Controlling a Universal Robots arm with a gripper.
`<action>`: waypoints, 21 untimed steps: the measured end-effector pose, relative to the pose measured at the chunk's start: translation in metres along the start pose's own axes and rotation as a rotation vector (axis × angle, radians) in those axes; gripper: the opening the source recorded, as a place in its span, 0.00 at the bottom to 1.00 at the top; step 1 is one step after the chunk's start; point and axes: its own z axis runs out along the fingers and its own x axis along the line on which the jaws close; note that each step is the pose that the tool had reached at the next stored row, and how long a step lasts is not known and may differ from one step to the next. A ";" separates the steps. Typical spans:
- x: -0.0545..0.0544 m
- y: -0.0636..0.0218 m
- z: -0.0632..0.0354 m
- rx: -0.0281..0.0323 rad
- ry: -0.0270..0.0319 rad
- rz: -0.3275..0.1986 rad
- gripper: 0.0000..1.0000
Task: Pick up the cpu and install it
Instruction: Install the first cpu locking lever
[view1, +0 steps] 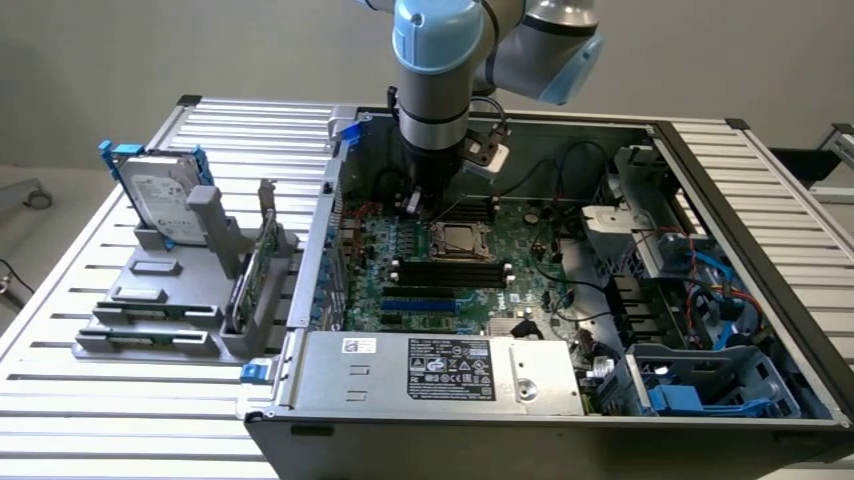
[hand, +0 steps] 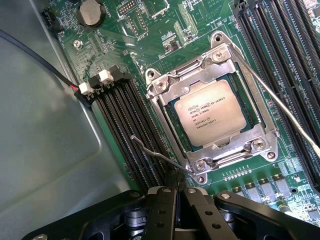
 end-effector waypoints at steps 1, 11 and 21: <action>0.000 0.0000 0.0000 0.0000 0.0000 0.000 0.11; 0.000 0.0000 0.0000 0.0000 0.0000 0.000 0.11; 0.001 -0.0002 -0.0024 0.0000 0.0014 0.000 0.11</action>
